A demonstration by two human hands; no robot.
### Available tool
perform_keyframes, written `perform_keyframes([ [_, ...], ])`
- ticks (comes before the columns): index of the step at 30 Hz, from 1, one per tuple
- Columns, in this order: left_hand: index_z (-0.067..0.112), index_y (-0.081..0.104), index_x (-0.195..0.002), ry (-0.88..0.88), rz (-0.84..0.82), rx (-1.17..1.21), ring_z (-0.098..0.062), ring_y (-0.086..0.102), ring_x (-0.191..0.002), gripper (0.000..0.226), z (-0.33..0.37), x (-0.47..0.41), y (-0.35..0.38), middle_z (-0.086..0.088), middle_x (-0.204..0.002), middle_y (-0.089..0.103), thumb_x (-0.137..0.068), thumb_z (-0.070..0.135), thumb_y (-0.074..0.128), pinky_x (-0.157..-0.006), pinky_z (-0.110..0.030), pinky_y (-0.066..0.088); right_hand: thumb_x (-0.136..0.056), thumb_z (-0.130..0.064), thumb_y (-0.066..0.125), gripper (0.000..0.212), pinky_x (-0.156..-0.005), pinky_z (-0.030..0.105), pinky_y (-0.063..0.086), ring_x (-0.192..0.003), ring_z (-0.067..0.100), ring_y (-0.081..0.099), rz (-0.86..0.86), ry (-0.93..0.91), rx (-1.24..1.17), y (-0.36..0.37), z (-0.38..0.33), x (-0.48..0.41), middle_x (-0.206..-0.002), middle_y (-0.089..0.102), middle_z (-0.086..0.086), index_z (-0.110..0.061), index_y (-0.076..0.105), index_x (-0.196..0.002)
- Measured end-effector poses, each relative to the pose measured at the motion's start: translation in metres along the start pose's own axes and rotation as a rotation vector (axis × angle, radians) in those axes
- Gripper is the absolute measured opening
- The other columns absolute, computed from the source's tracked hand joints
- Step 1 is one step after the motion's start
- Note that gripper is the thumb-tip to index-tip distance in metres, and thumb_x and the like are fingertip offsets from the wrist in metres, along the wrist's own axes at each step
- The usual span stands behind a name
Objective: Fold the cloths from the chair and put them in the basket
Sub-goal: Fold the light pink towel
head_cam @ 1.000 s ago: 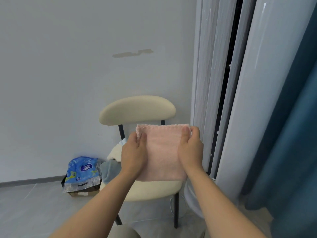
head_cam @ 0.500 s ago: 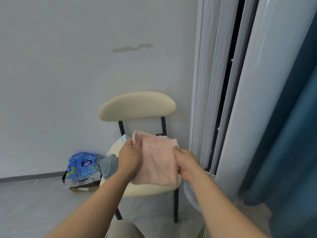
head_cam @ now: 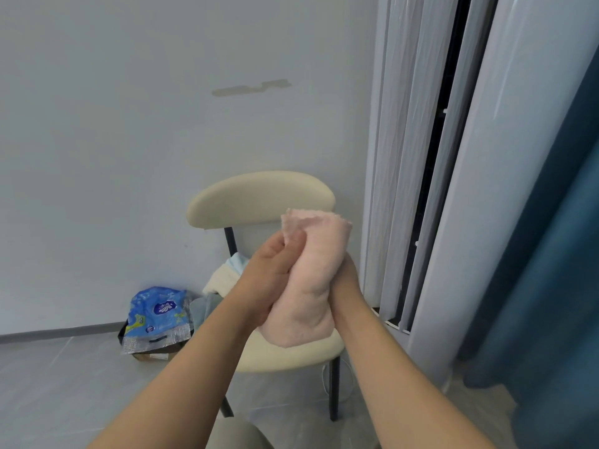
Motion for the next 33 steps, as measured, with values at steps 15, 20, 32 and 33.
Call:
perform_keyframes([
  [15,0.021,0.069,-0.122,0.042,-0.02,-0.185,-0.023,0.072,-0.099,0.034,0.003,0.0,-0.029,-0.008,-0.111,0.076,-0.097,0.039,0.054,-0.09,-0.042,0.057,-0.09,0.001,0.06,0.06,-0.073,0.038,0.055,-0.076,0.016,0.067,0.005,-0.244,0.16,-0.019,-0.009,0.011,-0.126,0.061,-0.019,-0.042,0.052,-0.131],
  [20,0.025,0.071,-0.112,0.014,0.007,-0.385,-0.015,0.073,-0.094,0.023,0.0,-0.004,-0.046,0.0,-0.103,0.078,-0.104,0.038,0.054,-0.09,-0.039,0.056,-0.08,0.003,0.06,0.087,-0.064,0.024,0.047,-0.056,0.009,0.052,-0.171,-0.33,0.409,-0.026,-0.03,0.017,-0.141,0.049,-0.025,-0.046,0.036,-0.149],
  [32,0.032,0.072,-0.109,0.047,-0.13,-0.634,-0.008,0.072,-0.096,0.02,0.006,-0.001,-0.045,0.01,-0.103,0.077,-0.104,0.04,0.053,-0.09,-0.032,0.055,-0.089,-0.049,0.074,0.04,-0.044,0.023,0.031,-0.051,0.01,0.051,-0.382,0.021,0.507,-0.017,-0.039,0.007,-0.071,0.06,-0.002,-0.015,0.071,-0.111],
  [33,0.032,0.072,-0.109,0.048,-0.133,-0.636,-0.008,0.072,-0.096,0.02,0.006,-0.001,-0.047,0.01,-0.103,0.077,-0.104,0.04,0.054,-0.089,-0.032,0.055,-0.089,-0.046,0.075,0.037,-0.044,0.023,0.03,-0.05,0.009,0.052,-0.379,0.034,0.515,-0.018,-0.039,0.006,-0.063,0.057,-0.005,-0.011,0.07,-0.102],
])
Point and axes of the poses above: each hand's wrist, its own x-axis away from the middle knuckle, its own y-axis out of the palm, z = x × y, the point moved 5 cm from there along -x, towards the middle knuckle
